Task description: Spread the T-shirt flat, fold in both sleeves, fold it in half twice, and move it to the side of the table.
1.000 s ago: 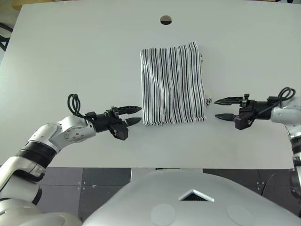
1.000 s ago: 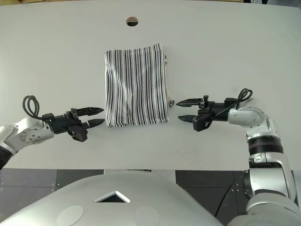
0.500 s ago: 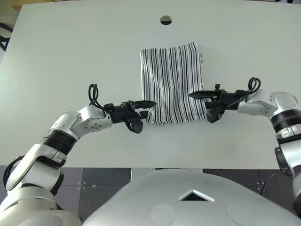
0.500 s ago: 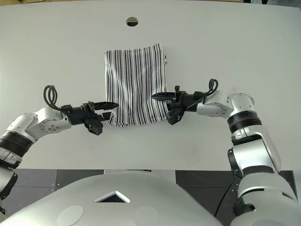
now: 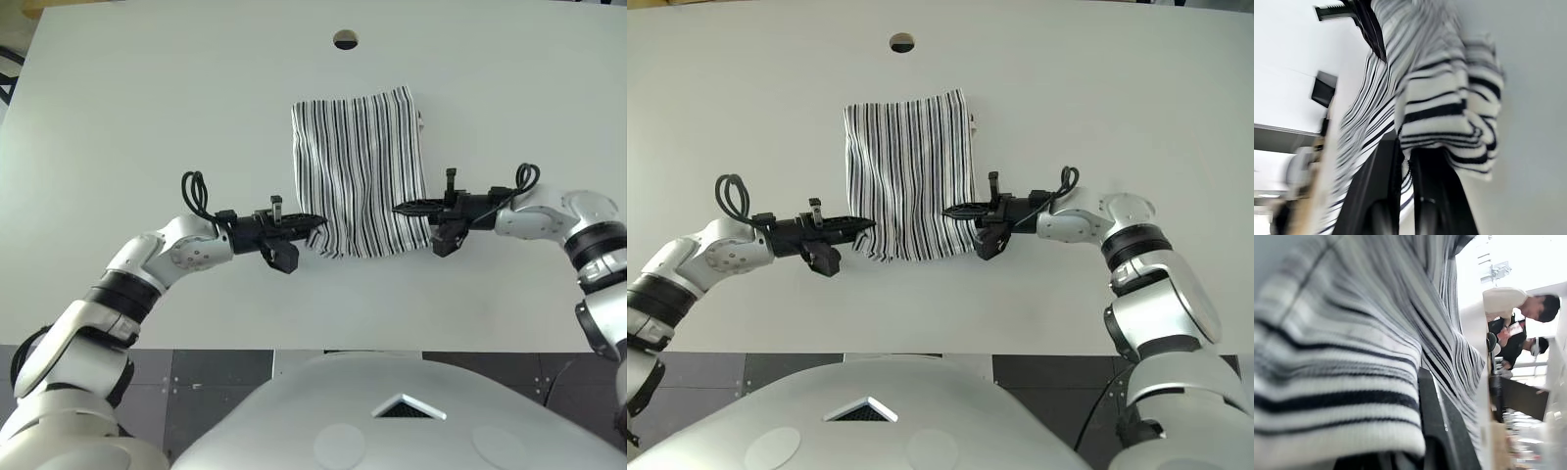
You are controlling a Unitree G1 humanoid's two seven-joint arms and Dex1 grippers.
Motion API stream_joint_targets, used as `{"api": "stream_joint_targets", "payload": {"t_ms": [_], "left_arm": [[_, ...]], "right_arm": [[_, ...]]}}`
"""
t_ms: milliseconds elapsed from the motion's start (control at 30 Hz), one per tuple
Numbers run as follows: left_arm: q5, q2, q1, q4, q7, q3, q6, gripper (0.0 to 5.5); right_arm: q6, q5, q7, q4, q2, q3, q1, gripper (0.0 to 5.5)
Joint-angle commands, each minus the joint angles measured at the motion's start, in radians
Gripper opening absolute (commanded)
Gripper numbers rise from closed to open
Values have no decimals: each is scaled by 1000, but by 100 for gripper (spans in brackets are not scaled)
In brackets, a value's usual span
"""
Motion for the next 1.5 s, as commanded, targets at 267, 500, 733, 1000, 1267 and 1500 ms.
{"api": "stream_joint_targets", "payload": {"t_ms": [267, 500, 733, 1000, 1267, 1500], "left_arm": [[-725, 281, 212, -506, -531, 41, 503, 10], [-834, 215, 243, -516, -575, 248, 615, 10], [-773, 55, 206, -421, -534, 367, 682, 10], [-549, -116, 107, -148, -507, 381, 662, 72], [-430, -210, 9, 106, -421, 459, 653, 133], [-530, -256, -32, 108, -419, 585, 817, 133]], "right_arm": [[753, 1176, 928, -817, -388, 31, 301, 16], [935, 1202, 990, -902, -283, -165, 329, 16], [975, 1052, 961, -802, -126, -276, 291, 16], [984, 842, 861, -572, 28, -343, 204, 89], [979, 671, 702, -360, 133, -395, 125, 156], [851, 634, 542, -346, 191, -504, 91, 156]]}}
